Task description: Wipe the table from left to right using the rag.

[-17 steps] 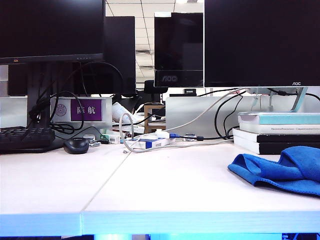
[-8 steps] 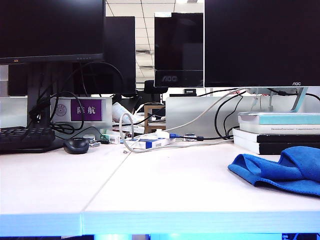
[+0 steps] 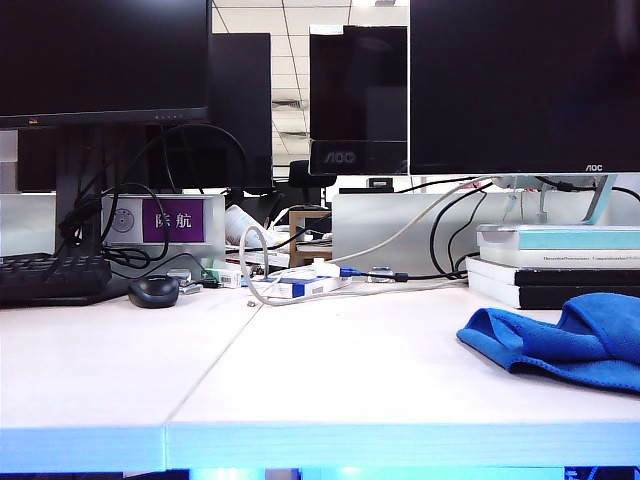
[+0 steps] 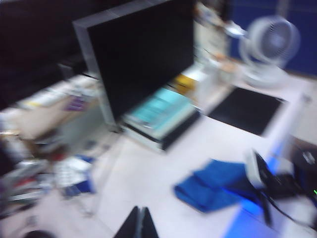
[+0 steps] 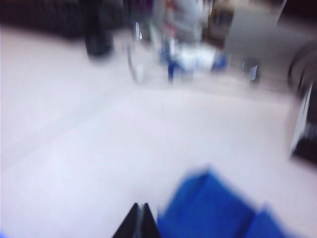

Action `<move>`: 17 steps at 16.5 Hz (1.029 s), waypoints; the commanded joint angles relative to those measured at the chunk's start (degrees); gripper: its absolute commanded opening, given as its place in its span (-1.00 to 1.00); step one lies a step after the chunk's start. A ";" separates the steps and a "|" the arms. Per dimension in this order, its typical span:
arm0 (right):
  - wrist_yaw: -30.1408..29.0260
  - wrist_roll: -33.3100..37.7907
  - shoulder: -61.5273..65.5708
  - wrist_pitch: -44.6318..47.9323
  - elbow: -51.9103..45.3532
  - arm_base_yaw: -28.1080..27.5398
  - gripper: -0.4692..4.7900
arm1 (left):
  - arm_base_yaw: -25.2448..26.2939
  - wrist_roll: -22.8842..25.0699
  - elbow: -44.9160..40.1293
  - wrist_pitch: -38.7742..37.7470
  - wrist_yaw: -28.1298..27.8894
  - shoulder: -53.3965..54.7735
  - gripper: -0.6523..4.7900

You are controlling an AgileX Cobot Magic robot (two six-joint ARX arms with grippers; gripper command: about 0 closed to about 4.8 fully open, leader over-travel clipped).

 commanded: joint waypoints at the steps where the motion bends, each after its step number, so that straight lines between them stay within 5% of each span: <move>1: 0.22 0.28 -0.24 2.93 -3.63 0.02 -0.83 | -0.07 -0.07 -0.02 -0.20 -2.40 -2.93 -0.78; 6: 9.18 6.05 -0.22 -2.03 -5.73 0.00 -0.83 | -0.07 -1.46 -3.91 -0.02 -1.84 -3.93 -0.78; 10: 11.65 7.17 -0.22 -5.53 -5.73 0.02 -0.82 | -0.07 -1.49 -20.46 10.25 3.91 -3.76 -0.78; 14: 11.65 7.17 -0.22 -5.53 -5.73 0.02 -0.82 | -0.13 -3.17 -43.25 34.18 14.29 -3.74 -0.78; 17: 11.63 7.17 -0.22 -5.53 -5.73 0.02 -0.82 | -0.20 -6.93 -61.48 51.39 16.28 -3.76 -0.78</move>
